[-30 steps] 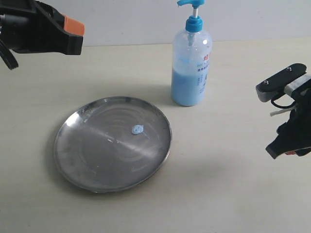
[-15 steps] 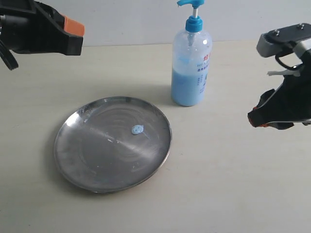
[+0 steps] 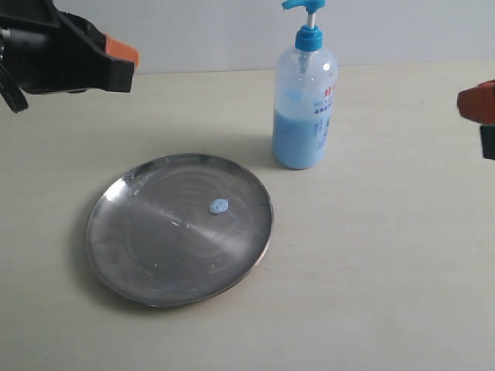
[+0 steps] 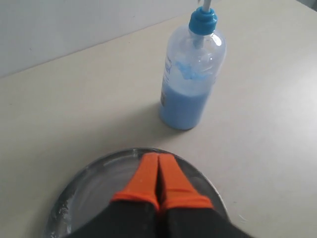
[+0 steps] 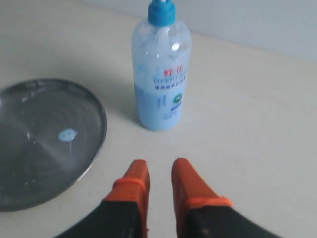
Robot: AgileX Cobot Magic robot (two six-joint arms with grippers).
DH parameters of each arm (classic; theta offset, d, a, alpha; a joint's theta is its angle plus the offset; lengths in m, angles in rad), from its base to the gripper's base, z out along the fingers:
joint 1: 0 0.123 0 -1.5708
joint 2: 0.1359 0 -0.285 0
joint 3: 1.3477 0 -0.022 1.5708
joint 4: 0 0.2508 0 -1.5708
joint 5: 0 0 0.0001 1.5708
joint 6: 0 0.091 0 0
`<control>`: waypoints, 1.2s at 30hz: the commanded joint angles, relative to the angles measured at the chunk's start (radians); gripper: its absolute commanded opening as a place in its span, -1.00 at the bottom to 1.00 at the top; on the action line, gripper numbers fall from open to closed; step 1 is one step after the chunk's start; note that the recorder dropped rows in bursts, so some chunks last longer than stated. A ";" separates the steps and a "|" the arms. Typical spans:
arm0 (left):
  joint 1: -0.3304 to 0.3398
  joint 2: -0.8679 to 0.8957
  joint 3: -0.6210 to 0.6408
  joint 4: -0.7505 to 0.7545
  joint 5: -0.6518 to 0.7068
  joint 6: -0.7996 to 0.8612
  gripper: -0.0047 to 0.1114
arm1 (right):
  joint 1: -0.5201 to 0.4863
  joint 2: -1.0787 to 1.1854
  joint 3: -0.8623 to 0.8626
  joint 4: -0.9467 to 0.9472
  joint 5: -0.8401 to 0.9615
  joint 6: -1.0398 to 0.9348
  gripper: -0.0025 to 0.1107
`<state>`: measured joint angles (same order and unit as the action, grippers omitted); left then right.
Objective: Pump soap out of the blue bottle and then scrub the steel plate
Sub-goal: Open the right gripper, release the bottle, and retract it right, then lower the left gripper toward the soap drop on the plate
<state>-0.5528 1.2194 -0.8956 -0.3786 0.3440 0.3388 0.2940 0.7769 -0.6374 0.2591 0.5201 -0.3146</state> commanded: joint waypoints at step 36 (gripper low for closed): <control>-0.006 0.446 -0.068 -0.090 0.185 0.106 -0.92 | -0.003 -0.520 0.193 -0.005 -0.202 -0.027 -0.96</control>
<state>-0.5528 1.6134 -0.9191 -0.4526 0.4878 0.4374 0.2940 0.2643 -0.4475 0.2478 0.3392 -0.3295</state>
